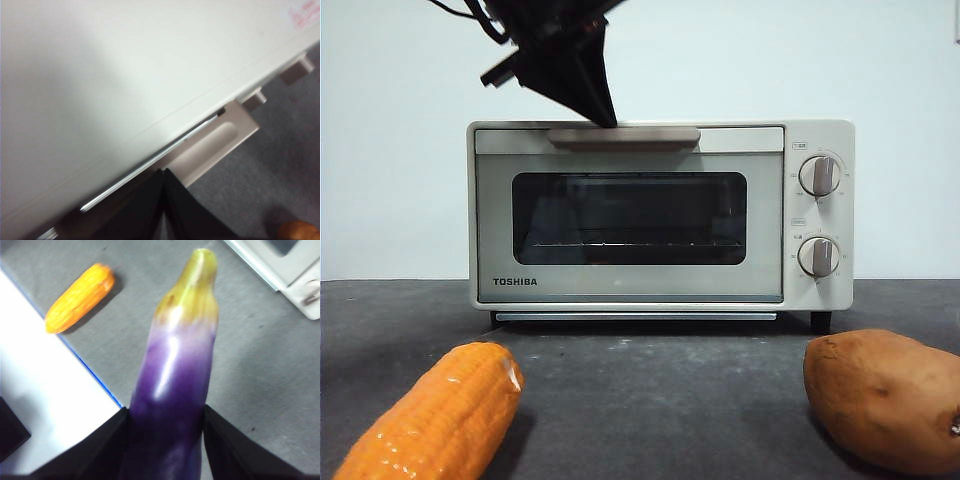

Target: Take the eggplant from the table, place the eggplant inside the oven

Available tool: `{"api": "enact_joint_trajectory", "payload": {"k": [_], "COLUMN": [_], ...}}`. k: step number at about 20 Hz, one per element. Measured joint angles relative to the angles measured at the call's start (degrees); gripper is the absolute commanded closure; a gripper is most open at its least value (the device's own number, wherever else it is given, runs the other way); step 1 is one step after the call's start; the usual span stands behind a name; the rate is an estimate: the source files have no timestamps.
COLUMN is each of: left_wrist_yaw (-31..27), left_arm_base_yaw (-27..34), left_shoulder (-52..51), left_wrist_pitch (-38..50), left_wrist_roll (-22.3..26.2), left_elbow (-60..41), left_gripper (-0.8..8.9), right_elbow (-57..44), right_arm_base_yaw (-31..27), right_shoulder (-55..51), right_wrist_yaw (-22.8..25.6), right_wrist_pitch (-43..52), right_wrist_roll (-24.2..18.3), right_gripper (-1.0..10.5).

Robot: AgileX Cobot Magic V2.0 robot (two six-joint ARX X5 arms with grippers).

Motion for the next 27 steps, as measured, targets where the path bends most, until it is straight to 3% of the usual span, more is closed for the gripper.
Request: {"api": "enact_joint_trajectory", "payload": {"k": [6,13,17,24,27], "left_wrist_yaw": [-2.8,-2.47,-2.64,-2.75,-3.06], "left_arm_base_yaw": [-1.84,-7.48,-10.6,-10.51,-8.59], "left_shoulder": [0.52,1.9,2.32,-0.13,-4.66], "left_wrist_pitch": [-3.02,-25.75,-32.24,-30.34,-24.87], "left_wrist_roll": [3.04,3.41,4.61,4.92,4.59], "left_elbow": [1.22,2.69,6.6,7.45,4.37], "left_gripper": [8.08,8.08,8.08,8.08,8.08], "right_elbow": [0.0,0.0,0.0,0.0,0.0], "right_arm_base_yaw": [0.0,0.0,0.0,0.0,0.0], "right_shoulder": [-0.63,-0.61,-0.61,-0.59,-0.57], "right_wrist_yaw": [-0.02,1.44,1.44,1.42,1.38], "right_wrist_pitch": [0.0,0.0,0.0,2.1,5.92], "right_wrist_roll": [-0.02,-0.09,-0.22,-1.4,-2.58], "right_gripper": [7.8,7.8,7.8,7.8,7.8]}}
